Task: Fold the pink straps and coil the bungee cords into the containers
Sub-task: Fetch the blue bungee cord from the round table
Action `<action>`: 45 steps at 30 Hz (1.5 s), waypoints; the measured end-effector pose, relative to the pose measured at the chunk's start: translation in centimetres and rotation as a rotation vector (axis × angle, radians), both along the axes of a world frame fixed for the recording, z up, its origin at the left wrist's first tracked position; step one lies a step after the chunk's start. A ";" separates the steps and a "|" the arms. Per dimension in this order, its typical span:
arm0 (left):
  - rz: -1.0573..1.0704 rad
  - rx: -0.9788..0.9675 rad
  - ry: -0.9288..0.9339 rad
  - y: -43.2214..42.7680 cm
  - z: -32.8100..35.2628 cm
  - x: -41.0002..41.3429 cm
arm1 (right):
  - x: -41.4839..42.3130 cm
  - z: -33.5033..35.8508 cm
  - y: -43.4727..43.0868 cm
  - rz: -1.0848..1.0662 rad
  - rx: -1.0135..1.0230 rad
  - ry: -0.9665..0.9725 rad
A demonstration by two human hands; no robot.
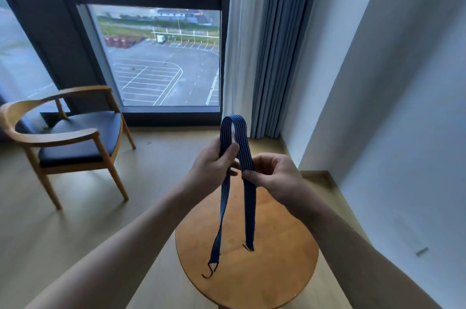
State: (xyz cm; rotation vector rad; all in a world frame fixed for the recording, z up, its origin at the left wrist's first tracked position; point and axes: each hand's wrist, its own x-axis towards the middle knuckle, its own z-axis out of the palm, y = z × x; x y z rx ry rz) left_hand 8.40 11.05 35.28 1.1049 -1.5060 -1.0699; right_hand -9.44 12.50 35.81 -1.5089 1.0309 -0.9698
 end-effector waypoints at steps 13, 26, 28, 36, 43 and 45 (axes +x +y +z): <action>-0.525 0.161 0.135 5.8 -0.5 -5.1 | -3.4 2.5 8.0 -0.630 -0.107 0.004; -0.899 0.346 0.142 11.1 0.4 -20.3 | -19.5 5.1 20.2 -0.605 -0.015 0.358; -0.945 0.359 0.123 12.6 0.1 -23.1 | -22.4 5.6 22.5 -0.606 0.031 0.299; -1.201 0.250 -0.008 19.5 -1.5 -33.6 | -31.8 7.3 31.1 -0.688 -0.129 0.071; -1.125 0.123 -0.221 23.9 -4.7 -42.3 | -38.0 7.7 37.9 -0.899 -0.236 0.101; -1.091 0.138 -0.257 24.9 -6.4 -44.2 | -40.4 8.0 40.2 -1.024 -0.278 0.044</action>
